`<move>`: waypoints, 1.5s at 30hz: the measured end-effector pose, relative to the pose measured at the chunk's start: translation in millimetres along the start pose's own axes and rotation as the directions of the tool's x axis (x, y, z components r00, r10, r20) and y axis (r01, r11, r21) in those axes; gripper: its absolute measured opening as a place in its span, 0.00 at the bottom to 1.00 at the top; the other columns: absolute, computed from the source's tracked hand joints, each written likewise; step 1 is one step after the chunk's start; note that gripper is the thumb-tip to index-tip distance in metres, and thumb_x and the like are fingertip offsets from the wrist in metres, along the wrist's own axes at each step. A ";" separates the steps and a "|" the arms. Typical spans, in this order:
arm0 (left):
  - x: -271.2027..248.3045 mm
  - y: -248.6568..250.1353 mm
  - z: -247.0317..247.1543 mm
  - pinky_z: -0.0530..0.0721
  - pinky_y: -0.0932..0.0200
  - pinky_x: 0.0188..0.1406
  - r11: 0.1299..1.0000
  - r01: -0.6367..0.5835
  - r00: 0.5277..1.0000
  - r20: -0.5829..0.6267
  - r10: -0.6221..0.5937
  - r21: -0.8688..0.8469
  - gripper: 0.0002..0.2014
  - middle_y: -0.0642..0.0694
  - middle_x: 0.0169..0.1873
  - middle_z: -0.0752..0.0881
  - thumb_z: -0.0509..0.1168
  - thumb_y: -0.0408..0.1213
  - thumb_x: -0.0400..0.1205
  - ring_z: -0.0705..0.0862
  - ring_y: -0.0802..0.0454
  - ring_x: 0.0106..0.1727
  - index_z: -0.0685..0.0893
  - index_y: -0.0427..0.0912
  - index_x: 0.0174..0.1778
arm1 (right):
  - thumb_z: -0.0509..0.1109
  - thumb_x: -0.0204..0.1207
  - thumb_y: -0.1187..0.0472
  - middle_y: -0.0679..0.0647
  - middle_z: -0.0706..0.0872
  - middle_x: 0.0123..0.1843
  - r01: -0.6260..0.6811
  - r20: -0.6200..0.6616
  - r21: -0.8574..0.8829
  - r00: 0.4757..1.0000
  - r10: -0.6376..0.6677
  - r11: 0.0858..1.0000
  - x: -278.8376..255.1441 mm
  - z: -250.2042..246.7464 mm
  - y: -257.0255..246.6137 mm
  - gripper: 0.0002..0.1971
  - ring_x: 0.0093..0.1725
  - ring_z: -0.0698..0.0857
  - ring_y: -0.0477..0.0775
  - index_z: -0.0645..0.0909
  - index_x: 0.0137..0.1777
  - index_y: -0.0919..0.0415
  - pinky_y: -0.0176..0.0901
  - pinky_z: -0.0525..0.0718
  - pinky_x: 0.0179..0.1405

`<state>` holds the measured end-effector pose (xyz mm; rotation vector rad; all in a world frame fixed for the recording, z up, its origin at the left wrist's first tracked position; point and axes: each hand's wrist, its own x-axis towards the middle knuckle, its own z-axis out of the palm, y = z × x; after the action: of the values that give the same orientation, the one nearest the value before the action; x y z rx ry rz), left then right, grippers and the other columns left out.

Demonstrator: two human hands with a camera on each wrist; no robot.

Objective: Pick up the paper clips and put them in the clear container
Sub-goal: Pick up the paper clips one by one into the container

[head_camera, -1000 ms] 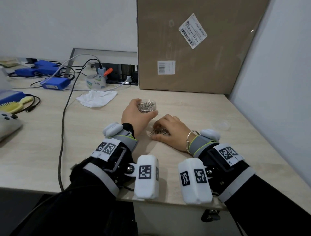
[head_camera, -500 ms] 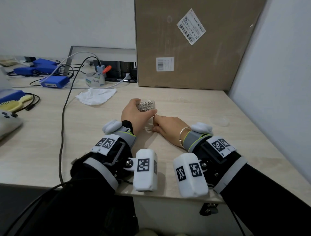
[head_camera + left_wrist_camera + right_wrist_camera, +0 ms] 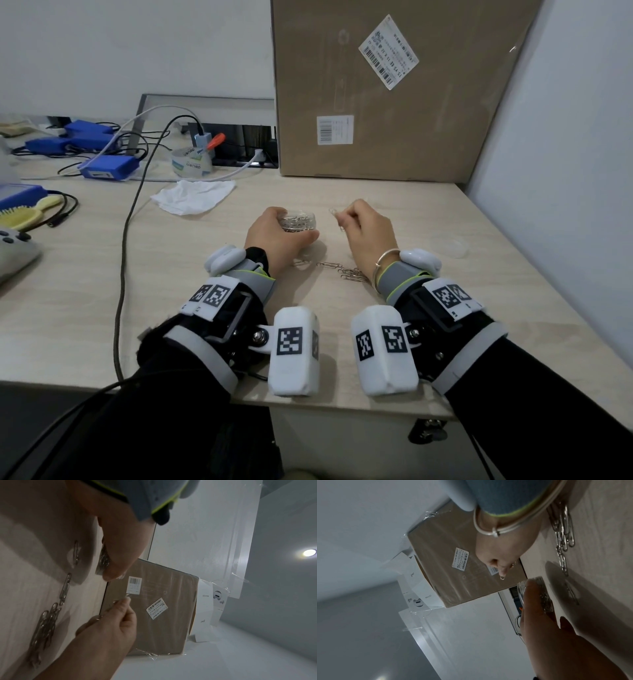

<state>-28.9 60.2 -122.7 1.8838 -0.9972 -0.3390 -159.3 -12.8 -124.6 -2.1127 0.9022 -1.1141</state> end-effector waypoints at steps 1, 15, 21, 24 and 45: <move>-0.9 1.4 0.6 0.72 0.63 0.54 1.000 -0.024 0.999 0.032 0.023 0.015 0.34 0.44 0.64 0.82 0.75 0.46 0.71 0.81 0.49 0.59 0.72 0.41 0.72 | 0.65 0.79 0.57 0.47 0.74 0.26 0.029 -0.031 0.017 0.999 -0.028 0.999 0.2 -1.1 -1.3 0.11 0.30 0.72 0.52 0.75 0.38 0.64 0.45 0.67 0.33; -13.6 12.2 8.0 0.79 0.61 0.60 0.976 -0.216 0.937 0.277 0.213 -0.020 0.35 0.49 0.57 0.86 0.80 0.40 0.66 0.84 0.53 0.57 0.76 0.45 0.70 | 0.64 0.79 0.60 0.41 0.75 0.25 0.271 -0.094 -0.037 0.957 -0.273 0.962 6.3 -8.9 -7.1 0.12 0.26 0.76 0.37 0.84 0.39 0.67 0.35 0.69 0.32; -22.3 20.5 8.9 0.81 0.60 0.61 0.963 -0.262 0.851 0.454 0.262 -0.065 0.28 0.51 0.53 0.87 0.79 0.39 0.68 0.85 0.56 0.55 0.79 0.46 0.64 | 0.61 0.81 0.58 0.40 0.76 0.28 0.292 -0.083 0.039 0.954 -0.288 0.956 4.9 -7.1 -10.0 0.13 0.29 0.77 0.34 0.81 0.39 0.64 0.24 0.70 0.31; -23.0 21.5 9.2 0.82 0.55 0.61 0.960 -0.270 0.832 0.485 0.269 -0.068 0.26 0.50 0.53 0.88 0.79 0.40 0.68 0.86 0.54 0.54 0.80 0.47 0.61 | 0.59 0.81 0.56 0.41 0.75 0.26 0.287 -0.024 0.017 0.958 -0.286 0.958 5.6 -4.7 -6.4 0.15 0.29 0.76 0.35 0.79 0.38 0.63 0.27 0.70 0.33; -21.4 22.2 8.2 0.84 0.67 0.48 0.951 -0.189 0.889 0.369 0.271 -0.243 0.21 0.48 0.49 0.89 0.77 0.33 0.70 0.86 0.60 0.46 0.83 0.42 0.59 | 0.61 0.76 0.53 0.51 0.88 0.31 0.174 -0.105 0.180 0.982 -0.157 0.968 1.7 -5.5 -8.7 0.17 0.42 0.84 0.56 0.85 0.30 0.55 0.53 0.81 0.51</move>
<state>-58.3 66.5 -111.9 1.5198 -1.3915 -0.6757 -160.8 -9.9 -114.7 -2.0228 0.6404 -1.3345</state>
